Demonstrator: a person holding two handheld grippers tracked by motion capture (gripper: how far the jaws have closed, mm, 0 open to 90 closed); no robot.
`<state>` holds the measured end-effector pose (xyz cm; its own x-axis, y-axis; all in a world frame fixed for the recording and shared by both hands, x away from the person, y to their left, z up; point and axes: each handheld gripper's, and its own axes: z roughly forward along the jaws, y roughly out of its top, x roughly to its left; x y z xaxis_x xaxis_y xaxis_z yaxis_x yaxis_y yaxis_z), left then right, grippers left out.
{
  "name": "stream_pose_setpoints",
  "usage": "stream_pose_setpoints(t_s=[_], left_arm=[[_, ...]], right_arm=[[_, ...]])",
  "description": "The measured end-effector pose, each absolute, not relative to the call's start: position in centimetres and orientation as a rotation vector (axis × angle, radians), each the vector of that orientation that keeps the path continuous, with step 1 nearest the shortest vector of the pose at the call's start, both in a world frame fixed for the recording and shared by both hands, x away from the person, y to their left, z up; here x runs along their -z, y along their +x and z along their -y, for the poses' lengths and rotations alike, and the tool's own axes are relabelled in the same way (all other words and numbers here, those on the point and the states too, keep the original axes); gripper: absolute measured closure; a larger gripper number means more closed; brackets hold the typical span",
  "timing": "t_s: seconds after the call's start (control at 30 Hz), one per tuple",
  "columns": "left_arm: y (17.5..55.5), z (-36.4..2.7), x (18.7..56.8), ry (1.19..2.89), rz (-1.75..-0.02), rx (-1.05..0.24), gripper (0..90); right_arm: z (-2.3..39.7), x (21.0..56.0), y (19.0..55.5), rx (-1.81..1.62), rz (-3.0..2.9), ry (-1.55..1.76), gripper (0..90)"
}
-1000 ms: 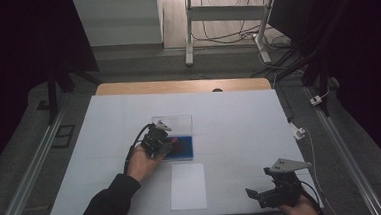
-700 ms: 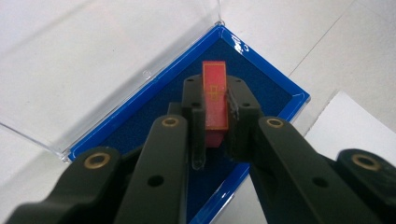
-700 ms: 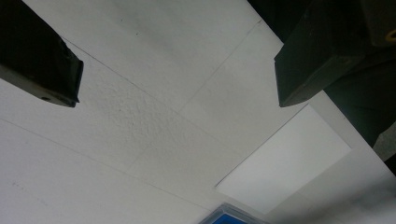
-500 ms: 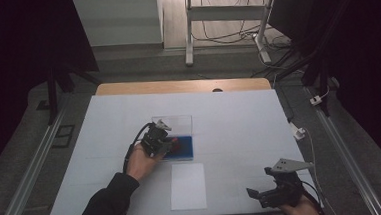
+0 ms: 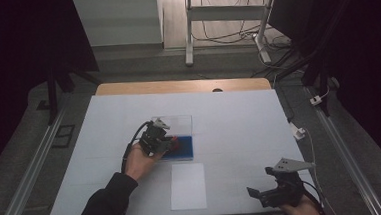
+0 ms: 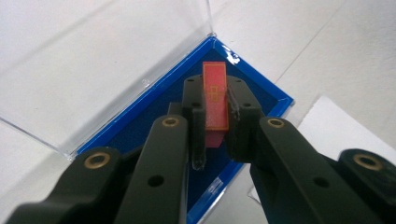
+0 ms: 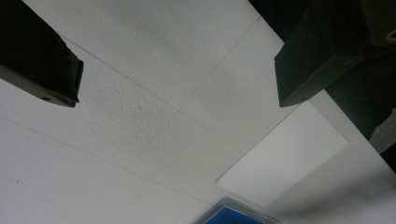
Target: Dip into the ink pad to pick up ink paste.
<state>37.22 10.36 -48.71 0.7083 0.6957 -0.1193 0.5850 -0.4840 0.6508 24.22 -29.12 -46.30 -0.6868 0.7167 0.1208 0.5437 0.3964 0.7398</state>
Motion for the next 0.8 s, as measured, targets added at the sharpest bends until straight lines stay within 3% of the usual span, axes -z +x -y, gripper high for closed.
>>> stream_pose_setpoints(t_s=[0.8], left_arm=[[35.1, -11.2, 46.1, 2.175, -0.881, -0.172, 79.3]], right_arm=[[29.3, 46.3, 24.2, -1.175, -2.428, 1.129, 1.2]])
